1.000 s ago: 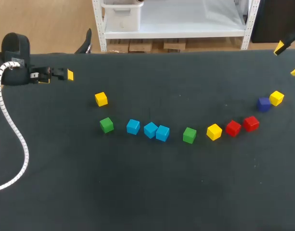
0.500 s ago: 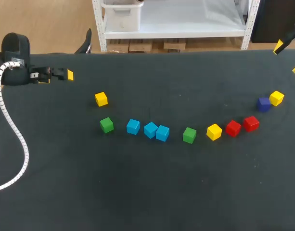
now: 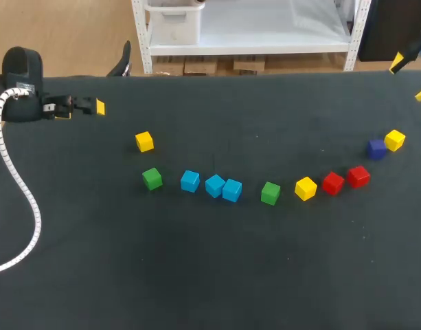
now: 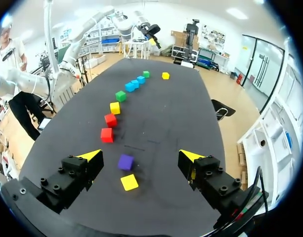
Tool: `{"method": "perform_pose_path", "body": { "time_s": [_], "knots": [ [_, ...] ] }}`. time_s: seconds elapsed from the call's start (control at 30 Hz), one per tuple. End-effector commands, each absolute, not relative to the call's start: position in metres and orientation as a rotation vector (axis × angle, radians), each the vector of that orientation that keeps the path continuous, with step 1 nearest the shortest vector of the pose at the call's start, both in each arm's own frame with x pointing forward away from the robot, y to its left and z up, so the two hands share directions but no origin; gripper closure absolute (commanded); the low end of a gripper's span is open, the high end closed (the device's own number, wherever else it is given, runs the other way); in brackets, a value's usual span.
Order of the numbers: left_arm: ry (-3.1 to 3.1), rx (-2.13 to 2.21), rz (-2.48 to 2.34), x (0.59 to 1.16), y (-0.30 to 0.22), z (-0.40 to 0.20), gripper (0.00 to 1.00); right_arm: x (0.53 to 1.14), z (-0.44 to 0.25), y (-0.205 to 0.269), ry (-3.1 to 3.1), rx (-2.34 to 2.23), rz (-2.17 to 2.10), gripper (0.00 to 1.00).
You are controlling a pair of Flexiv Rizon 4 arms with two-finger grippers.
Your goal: Place the blue cubes, place green cubes on the blue cubes, place the yellow cubes on the green cubes, then place the red cubes on the yellow cubes, and place purple cube on the red cubes.
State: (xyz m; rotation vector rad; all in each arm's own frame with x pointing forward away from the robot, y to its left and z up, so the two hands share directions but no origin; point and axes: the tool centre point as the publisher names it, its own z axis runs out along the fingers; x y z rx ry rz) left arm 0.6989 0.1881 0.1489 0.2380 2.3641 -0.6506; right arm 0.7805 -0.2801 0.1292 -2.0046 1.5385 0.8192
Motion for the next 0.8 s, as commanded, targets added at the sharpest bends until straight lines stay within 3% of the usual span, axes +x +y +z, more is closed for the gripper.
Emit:
{"method": "perform_pose_path", "body": {
  "time_s": [0.03,0.8],
  "knots": [
    [2.371,0.234,-0.642,0.699,0.186,0.15,0.0,0.745,0.131,-0.279,1.557,-1.896,0.693,0.0],
    [2.371,0.234,-0.642,0.699,0.186,0.15,0.0,0.708,0.119,-0.29,1.622,-1.727,0.62,0.0]
  ]
}}
